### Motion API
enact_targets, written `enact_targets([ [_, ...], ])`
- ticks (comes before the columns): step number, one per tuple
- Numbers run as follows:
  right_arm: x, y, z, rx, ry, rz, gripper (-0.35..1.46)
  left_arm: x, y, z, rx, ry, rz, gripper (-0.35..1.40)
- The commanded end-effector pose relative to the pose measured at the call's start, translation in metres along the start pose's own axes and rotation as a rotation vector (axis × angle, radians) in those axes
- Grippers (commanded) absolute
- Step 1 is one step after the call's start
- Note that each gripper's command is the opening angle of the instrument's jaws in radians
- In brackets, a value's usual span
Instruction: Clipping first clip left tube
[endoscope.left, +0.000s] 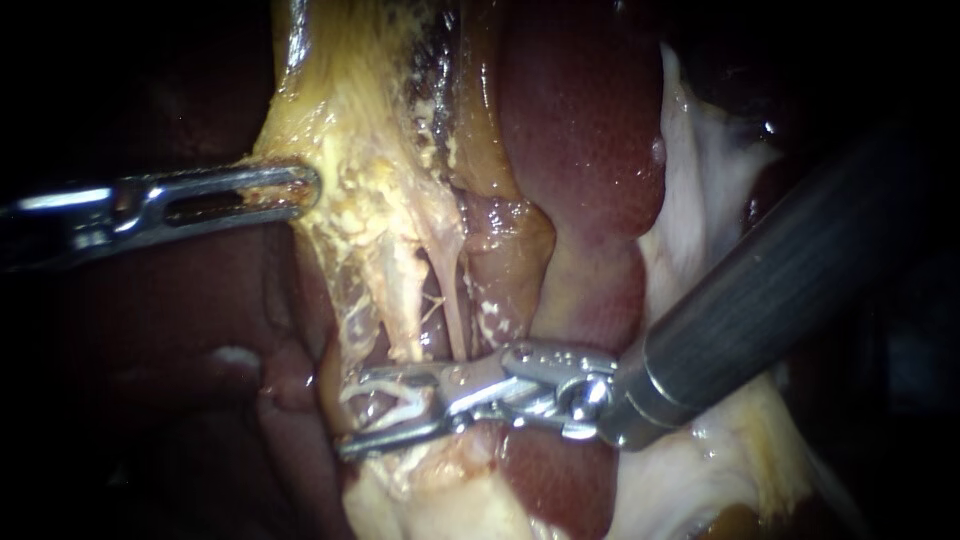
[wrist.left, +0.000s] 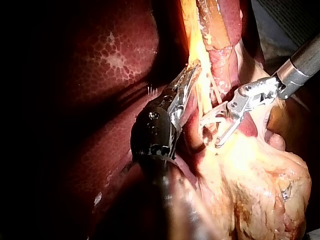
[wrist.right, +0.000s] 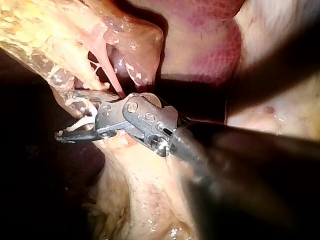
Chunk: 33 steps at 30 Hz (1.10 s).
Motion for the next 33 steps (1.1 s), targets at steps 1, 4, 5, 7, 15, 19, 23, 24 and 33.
enact_targets([
  [1,0.0000,-0.0001,0.0000,0.000,0.000,0.000,0.59,0.0000,0.0000,0.0000,0.001,0.000,0.000,-0.35],
  [4,0.0000,-0.0001,0.0000,0.001,0.000,0.000,0.59,0.0000,0.0000,-0.0001,0.001,0.000,0.000,-0.35],
  [5,0.0000,-0.0001,-0.0001,0.001,0.000,0.000,0.59,0.0000,0.0000,-0.0001,0.001,0.000,0.000,-0.35],
  [7,0.0000,-0.0002,-0.0001,0.001,-0.001,-0.001,0.59,-0.0001,0.0001,-0.0003,0.002,0.001,0.000,-0.35],
  [15,0.0007,-0.0018,-0.0012,0.012,-0.003,0.002,0.60,-0.0010,0.0015,-0.0021,-0.005,0.001,-0.003,-0.35],
  [19,0.0023,-0.0032,-0.0031,0.022,-0.002,0.012,0.60,-0.0014,0.0017,-0.0025,-0.009,0.001,-0.004,-0.35],
  [23,0.0043,-0.0050,-0.0057,0.036,-0.001,0.025,0.60,-0.0015,0.0019,-0.0029,-0.009,0.001,-0.004,-0.35],
  [24,0.0048,-0.0054,-0.0065,0.037,-0.007,0.028,0.59,-0.0016,0.0019,-0.0030,-0.012,0.000,-0.005,-0.35],
  [33,0.0062,-0.0058,-0.0093,-0.014,-0.057,0.039,0.58,-0.0021,0.0021,-0.0036,-0.014,0.001,-0.007,-0.35],
])
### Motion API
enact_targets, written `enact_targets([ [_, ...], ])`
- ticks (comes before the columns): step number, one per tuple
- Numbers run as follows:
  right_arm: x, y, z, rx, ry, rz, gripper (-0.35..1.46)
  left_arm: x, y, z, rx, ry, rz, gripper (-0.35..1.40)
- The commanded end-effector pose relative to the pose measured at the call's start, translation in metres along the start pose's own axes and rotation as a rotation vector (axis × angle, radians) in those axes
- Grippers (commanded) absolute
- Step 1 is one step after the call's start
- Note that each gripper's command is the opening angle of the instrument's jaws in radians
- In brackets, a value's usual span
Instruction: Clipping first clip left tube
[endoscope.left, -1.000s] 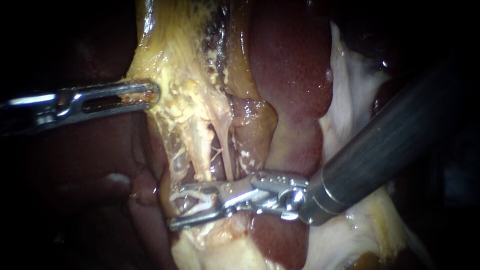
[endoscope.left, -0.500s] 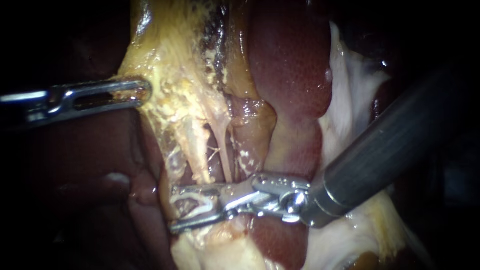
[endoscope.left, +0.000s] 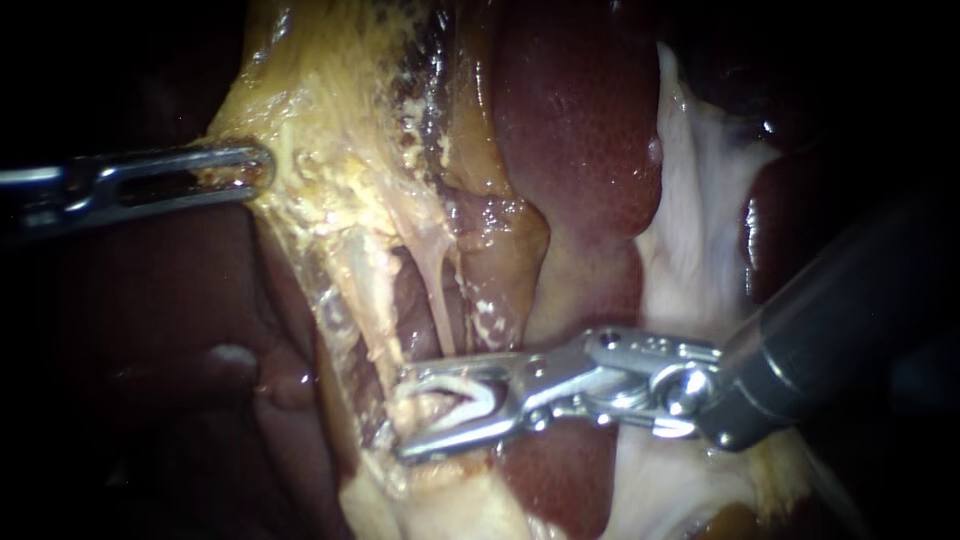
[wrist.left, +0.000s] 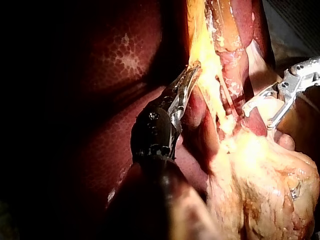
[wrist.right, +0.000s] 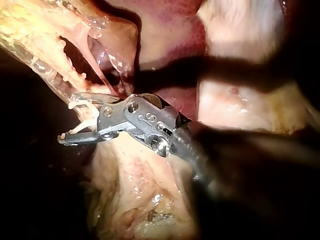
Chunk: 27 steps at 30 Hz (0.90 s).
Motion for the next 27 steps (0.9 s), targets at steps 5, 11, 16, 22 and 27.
enact_targets([
  [5,-0.0008,0.0023,0.0003,-0.026,-0.004,0.000,0.58,-0.0002,-0.0002,-0.0002,-0.001,0.001,-0.008,-0.35],
  [11,-0.0014,0.0048,0.0003,-0.060,-0.017,0.003,0.57,-0.0004,-0.0008,-0.0004,-0.003,0.001,-0.004,-0.35],
  [16,-0.0014,0.0058,0.0016,-0.070,-0.014,0.009,0.58,-0.0004,-0.0010,-0.0004,-0.004,0.000,-0.004,-0.35],
  [22,-0.0016,0.0063,0.0038,-0.073,-0.018,-0.006,0.58,-0.0004,-0.0010,-0.0004,-0.004,0.000,-0.004,-0.35],
  [27,-0.0026,0.0067,0.0057,-0.044,-0.029,-0.012,0.59,-0.0003,-0.0011,-0.0003,-0.005,-0.001,-0.004,-0.35],
])
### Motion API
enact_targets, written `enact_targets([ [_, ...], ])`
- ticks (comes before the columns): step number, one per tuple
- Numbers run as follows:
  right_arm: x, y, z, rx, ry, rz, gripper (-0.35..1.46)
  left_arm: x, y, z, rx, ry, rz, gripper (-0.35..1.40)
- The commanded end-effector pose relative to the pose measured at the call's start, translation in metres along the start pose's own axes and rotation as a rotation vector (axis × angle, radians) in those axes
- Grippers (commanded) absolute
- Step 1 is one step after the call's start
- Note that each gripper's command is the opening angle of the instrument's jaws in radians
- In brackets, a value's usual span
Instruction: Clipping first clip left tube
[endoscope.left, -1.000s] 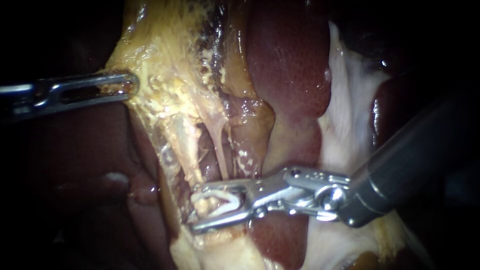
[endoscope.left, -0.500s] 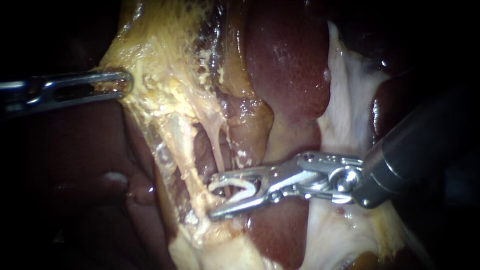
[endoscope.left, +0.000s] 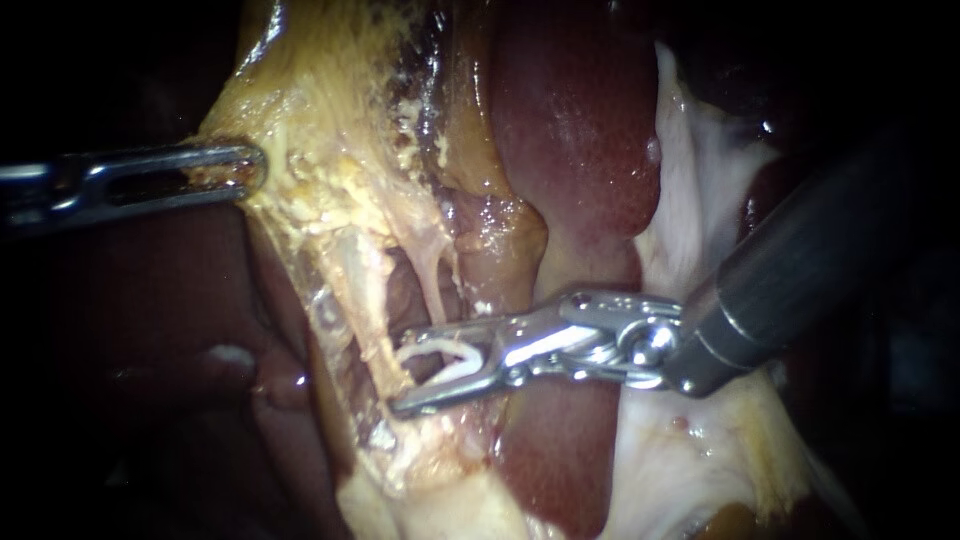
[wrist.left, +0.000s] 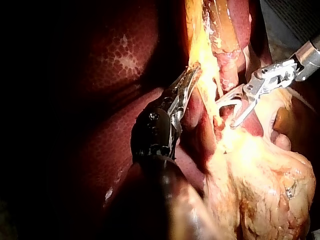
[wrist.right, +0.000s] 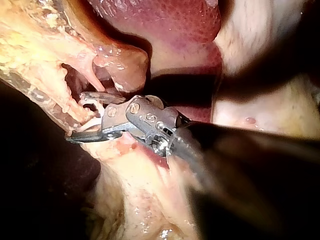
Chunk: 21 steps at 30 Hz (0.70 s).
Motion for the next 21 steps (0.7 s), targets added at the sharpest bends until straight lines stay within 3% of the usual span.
enact_targets([
  [1,-0.0002,0.0000,0.0002,0.020,0.004,-0.002,0.59,0.0001,0.0000,0.0001,0.000,0.000,0.000,-0.35],
  [8,-0.0007,-0.0002,0.0005,0.118,0.028,-0.008,0.59,0.0001,0.0000,0.0001,0.000,0.000,0.000,-0.35],
  [16,-0.0004,-0.0020,0.0006,0.279,0.071,0.037,0.59,0.0001,0.0000,0.0001,0.000,0.000,0.000,-0.35],
  [21,0.0001,-0.0028,0.0014,0.344,0.092,0.057,0.57,0.0001,0.0000,0.0001,0.000,0.000,0.000,-0.35],
])
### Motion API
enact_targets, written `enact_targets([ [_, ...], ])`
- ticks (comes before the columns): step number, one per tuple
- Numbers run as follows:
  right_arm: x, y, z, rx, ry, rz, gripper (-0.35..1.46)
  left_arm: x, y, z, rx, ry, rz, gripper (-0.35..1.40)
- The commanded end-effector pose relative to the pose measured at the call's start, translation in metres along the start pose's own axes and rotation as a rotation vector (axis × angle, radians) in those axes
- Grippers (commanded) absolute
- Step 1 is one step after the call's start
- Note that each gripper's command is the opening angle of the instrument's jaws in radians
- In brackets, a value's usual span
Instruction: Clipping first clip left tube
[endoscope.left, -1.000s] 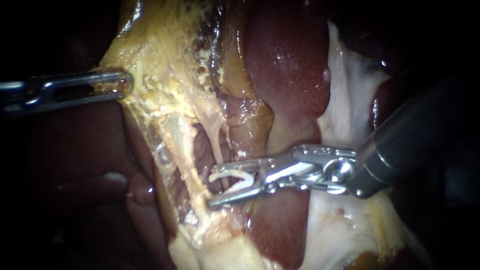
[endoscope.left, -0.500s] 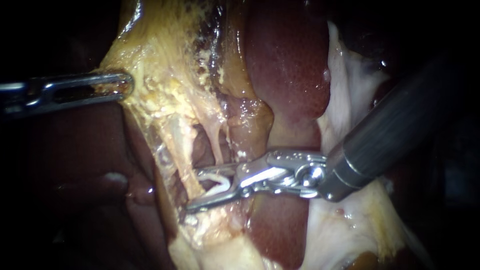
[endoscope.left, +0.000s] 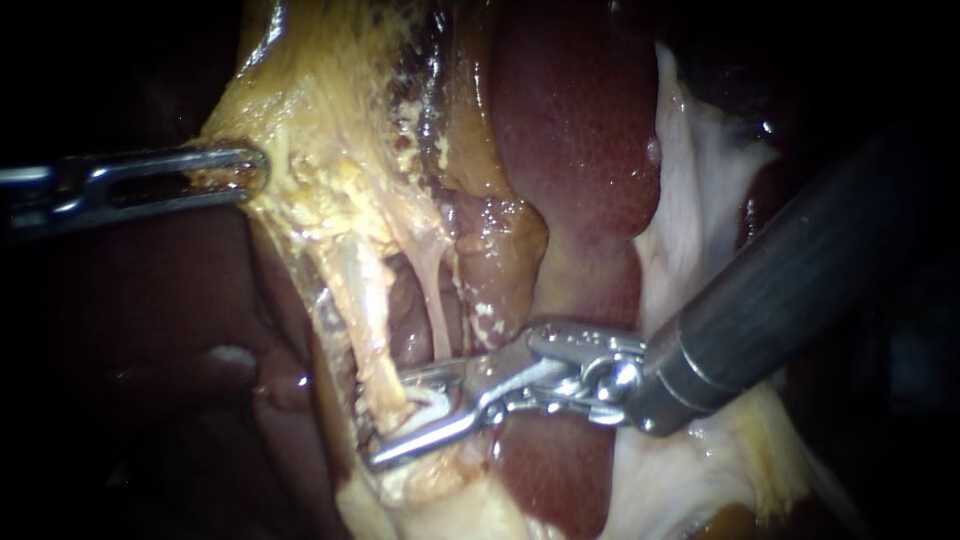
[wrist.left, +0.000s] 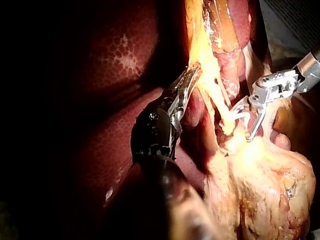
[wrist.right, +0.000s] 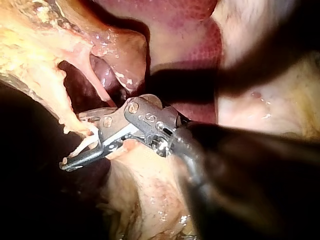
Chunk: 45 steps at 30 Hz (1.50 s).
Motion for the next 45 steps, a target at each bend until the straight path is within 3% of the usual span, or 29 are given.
enact_targets([
  [1,0.0000,0.0001,0.0004,-0.003,0.003,0.001,0.57,0.0000,0.0000,0.0000,0.000,0.000,0.000,-0.35],
  [11,-0.0004,0.0016,0.0018,-0.030,0.017,-0.004,0.53,0.0001,-0.0001,0.0002,-0.002,-0.001,0.000,-0.35],
  [27,-0.0006,0.0028,0.0025,-0.071,0.024,-0.008,0.37,0.0003,-0.0003,0.0005,-0.004,-0.003,0.001,-0.35],
  [29,-0.0007,0.0029,0.0024,-0.073,0.022,-0.008,0.30,0.0003,-0.0003,0.0005,-0.004,-0.003,0.001,-0.35],
  [30,-0.0007,0.0029,0.0023,-0.077,0.016,-0.031,0.18,0.0003,-0.0003,0.0005,-0.004,-0.003,0.001,-0.35],
  [33,-0.0009,0.0029,0.0020,-0.117,-0.016,-0.061,-0.35,0.0003,-0.0003,0.0005,-0.004,-0.003,0.001,-0.35],
  [35,-0.0009,0.0030,0.0018,-0.155,-0.042,-0.084,-0.35,0.0003,-0.0003,0.0005,-0.004,-0.003,0.001,-0.35],
  [37,-0.0010,0.0034,0.0016,-0.182,-0.042,-0.087,-0.35,0.0003,-0.0004,0.0005,-0.004,-0.003,0.001,-0.35],
  [45,-0.0012,0.0040,0.0011,-0.182,-0.045,-0.085,-0.35,0.0003,-0.0004,0.0005,-0.004,-0.003,0.001,-0.35],
])
